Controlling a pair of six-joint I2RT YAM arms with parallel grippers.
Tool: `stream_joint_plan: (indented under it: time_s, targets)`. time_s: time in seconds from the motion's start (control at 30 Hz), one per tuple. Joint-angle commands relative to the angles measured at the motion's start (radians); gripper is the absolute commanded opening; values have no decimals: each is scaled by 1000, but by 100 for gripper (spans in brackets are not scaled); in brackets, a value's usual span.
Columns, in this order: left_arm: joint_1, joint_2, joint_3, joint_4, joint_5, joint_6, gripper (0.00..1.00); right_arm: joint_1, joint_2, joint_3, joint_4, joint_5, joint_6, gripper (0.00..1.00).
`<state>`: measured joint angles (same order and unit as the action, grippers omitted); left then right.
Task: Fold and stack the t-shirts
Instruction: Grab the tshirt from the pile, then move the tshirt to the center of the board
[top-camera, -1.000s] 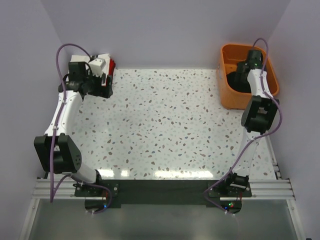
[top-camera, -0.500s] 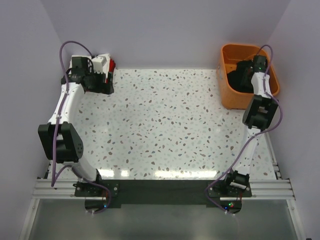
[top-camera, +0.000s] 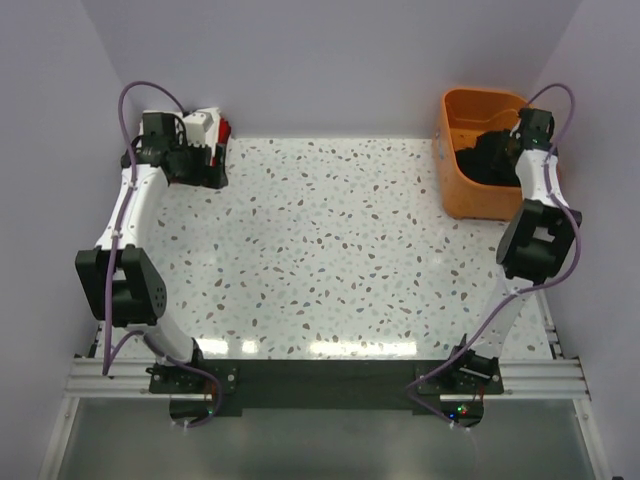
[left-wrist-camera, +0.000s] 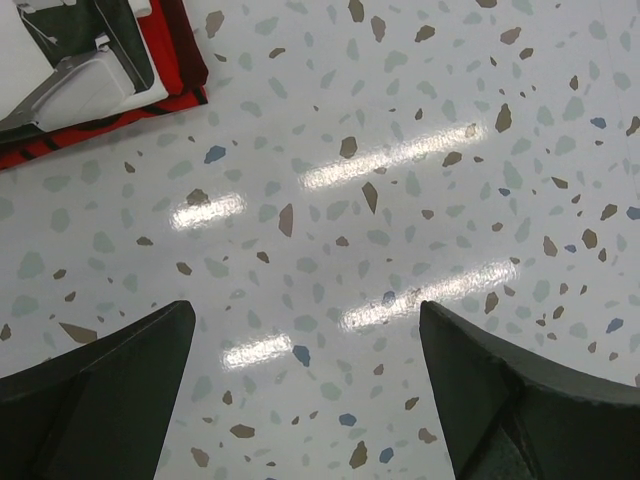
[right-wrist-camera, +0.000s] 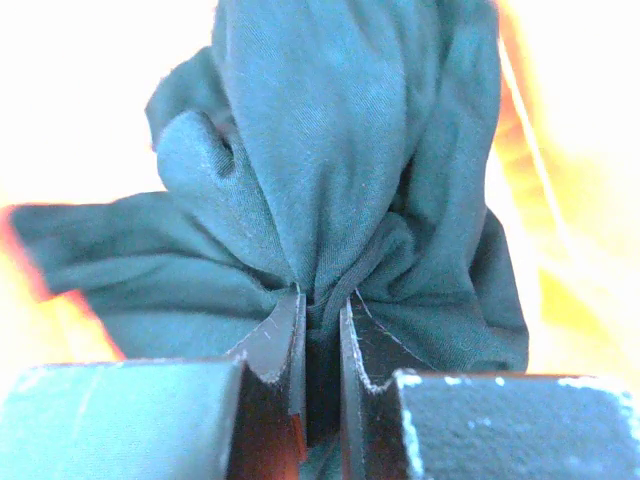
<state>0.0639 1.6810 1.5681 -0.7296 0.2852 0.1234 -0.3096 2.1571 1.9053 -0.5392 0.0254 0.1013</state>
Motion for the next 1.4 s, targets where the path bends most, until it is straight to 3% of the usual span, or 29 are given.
stream_joint_plan:
  time_s: [0.0, 0.17, 0.5, 0.77, 0.9, 0.93, 0.97, 1.0, 1.13, 1.2, 1.37]
  targets:
    - [-4, -82, -19, 12, 51, 10, 100, 4, -267, -77, 146, -87, 90, 0]
    - [-6, -127, -71, 36, 62, 24, 100, 4, -404, -158, 232, -134, 144, 0]
    - [8, -171, -68, 29, 107, 44, 100, 46, -618, -129, 312, -383, 268, 0]
    - [115, -165, -1, 9, 282, 19, 100, 302, -703, 18, 288, -449, 106, 0]
    - [188, -149, 32, -2, 432, 12, 100, 525, -721, -32, 197, -459, -18, 0]
    - [188, -145, 33, -14, 436, 21, 100, 555, -718, -54, 126, -469, -47, 17]
    - [189, -147, 30, -24, 436, 54, 100, 576, -715, -102, 93, -482, -67, 64]
    - [189, -149, 24, -30, 437, 71, 100, 595, -712, -136, 69, -533, -96, 95]
    - [188, -171, -40, -83, 416, 212, 100, 604, -685, -274, -85, -518, -215, 99]
    - [188, -199, -98, -96, 393, 266, 100, 604, -669, -308, -120, -445, -218, 98]
    - [137, -251, -236, -140, 345, 464, 100, 607, -567, -393, -162, -455, -227, 99]
